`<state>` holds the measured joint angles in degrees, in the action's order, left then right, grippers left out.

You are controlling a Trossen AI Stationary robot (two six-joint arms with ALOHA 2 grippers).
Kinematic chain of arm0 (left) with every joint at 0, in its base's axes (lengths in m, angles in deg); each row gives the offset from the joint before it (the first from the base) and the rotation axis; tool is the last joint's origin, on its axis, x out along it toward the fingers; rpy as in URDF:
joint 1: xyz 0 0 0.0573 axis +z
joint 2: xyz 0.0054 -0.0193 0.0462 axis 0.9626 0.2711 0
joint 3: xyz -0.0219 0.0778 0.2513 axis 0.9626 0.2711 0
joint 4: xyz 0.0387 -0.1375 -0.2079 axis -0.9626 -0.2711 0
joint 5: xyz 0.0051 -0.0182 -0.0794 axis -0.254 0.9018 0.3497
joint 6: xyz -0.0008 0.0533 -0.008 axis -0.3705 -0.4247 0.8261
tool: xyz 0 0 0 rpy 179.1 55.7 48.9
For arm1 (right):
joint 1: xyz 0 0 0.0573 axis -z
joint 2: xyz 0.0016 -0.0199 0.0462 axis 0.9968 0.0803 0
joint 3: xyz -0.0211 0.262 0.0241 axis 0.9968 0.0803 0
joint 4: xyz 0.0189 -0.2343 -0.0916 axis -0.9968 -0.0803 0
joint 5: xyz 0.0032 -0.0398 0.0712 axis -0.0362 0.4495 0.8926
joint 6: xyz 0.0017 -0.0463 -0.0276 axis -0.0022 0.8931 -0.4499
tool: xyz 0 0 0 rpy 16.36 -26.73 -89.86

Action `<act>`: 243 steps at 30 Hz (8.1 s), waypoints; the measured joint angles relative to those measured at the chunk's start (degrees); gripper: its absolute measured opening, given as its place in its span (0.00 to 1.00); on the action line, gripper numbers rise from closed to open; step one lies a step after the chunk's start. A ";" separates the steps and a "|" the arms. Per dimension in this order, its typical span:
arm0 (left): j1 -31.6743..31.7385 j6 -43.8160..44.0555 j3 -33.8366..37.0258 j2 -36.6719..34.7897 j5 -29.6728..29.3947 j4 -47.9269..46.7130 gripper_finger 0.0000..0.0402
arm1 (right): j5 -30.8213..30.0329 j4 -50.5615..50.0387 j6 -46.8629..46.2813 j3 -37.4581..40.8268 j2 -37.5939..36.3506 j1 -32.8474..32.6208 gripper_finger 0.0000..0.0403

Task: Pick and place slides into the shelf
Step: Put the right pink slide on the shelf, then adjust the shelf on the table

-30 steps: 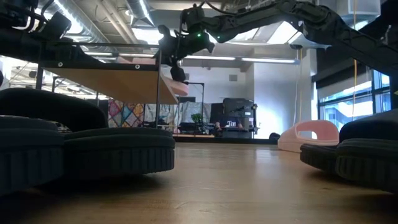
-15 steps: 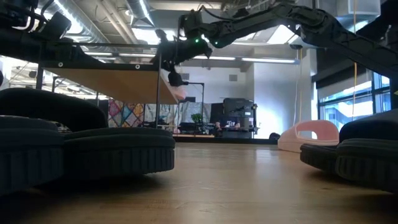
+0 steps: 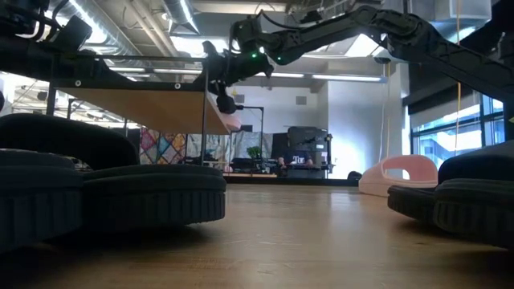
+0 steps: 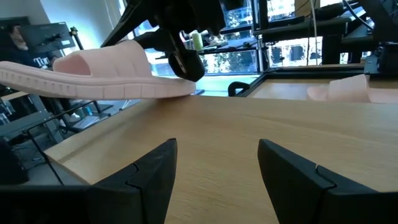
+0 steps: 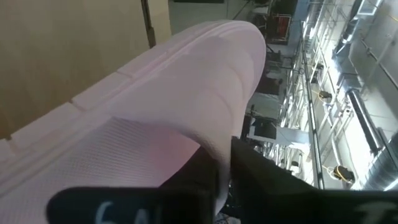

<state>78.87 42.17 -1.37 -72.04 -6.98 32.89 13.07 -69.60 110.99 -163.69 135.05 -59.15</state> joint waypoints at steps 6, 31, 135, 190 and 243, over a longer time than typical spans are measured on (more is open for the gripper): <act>0.00 0.23 0.00 0.00 -0.03 -0.03 0.54 | 0.00 0.61 -0.78 0.00 0.00 0.00 0.18; 0.00 0.43 0.03 0.00 0.00 -0.05 0.54 | -1.60 -0.24 -7.93 -0.04 0.02 -0.02 0.19; 0.00 0.80 0.07 0.01 -0.06 -0.06 0.54 | -20.27 -14.96 -26.32 -1.07 -4.37 -1.90 0.56; -0.42 4.92 -12.25 0.04 4.04 -8.40 0.54 | -13.44 -63.76 -74.09 -0.11 -12.13 4.52 0.56; -24.75 15.29 -13.35 18.05 40.11 -2.17 0.54 | -29.72 -80.16 -100.23 0.16 -22.97 -15.85 0.56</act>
<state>54.12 57.46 -14.72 -53.99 33.13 30.72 -16.65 -149.75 10.75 -163.52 112.08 -75.00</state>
